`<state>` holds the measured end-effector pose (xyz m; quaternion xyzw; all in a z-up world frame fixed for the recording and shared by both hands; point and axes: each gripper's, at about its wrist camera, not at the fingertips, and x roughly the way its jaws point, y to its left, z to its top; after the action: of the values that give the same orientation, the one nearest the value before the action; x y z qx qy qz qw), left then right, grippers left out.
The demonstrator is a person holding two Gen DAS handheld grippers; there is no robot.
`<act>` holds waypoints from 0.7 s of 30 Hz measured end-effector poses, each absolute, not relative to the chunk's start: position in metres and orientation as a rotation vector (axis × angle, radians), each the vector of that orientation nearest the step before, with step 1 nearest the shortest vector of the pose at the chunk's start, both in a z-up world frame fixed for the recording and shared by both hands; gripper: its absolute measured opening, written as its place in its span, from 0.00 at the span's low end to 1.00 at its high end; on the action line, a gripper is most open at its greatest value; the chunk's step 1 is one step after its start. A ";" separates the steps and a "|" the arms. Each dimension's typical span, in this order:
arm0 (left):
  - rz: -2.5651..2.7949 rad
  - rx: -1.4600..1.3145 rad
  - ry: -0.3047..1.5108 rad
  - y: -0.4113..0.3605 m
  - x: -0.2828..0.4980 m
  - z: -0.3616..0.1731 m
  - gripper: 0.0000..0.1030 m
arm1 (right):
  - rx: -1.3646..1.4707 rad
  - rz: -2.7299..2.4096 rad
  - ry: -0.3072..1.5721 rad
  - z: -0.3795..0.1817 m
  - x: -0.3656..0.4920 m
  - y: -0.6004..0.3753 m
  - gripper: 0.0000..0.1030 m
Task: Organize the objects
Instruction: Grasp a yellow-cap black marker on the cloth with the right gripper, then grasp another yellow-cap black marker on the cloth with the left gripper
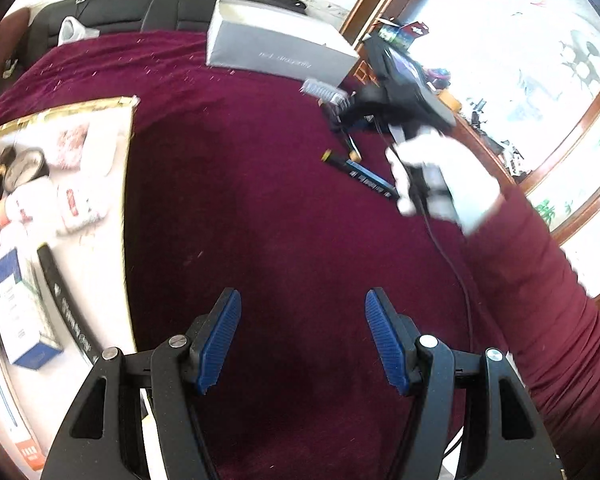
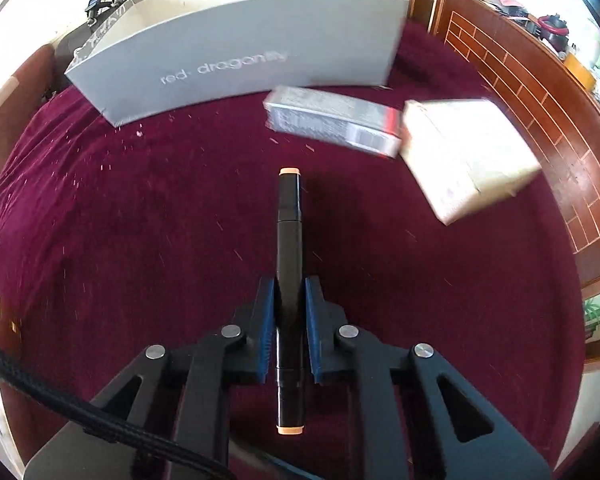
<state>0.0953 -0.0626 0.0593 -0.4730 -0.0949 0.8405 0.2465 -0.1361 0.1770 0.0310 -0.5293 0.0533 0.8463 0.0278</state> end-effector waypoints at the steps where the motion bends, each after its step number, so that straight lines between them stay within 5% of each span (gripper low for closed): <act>1: 2.289 -1.285 -0.260 -0.060 0.093 0.062 0.57 | -1.641 2.609 0.167 0.031 -0.127 0.185 0.12; 11: 2.319 -1.346 -0.345 -0.048 0.067 0.048 0.57 | -1.748 2.719 0.234 0.033 -0.038 0.198 0.12; 21: 2.407 -1.403 -0.209 -0.036 0.061 0.041 0.57 | -1.819 2.831 0.283 0.030 0.006 0.170 0.12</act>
<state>0.0609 -0.0361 0.0411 -0.4945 -0.0738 0.8486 0.1729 0.0057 0.1701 0.0295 -0.5350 0.0831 0.8325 -0.1176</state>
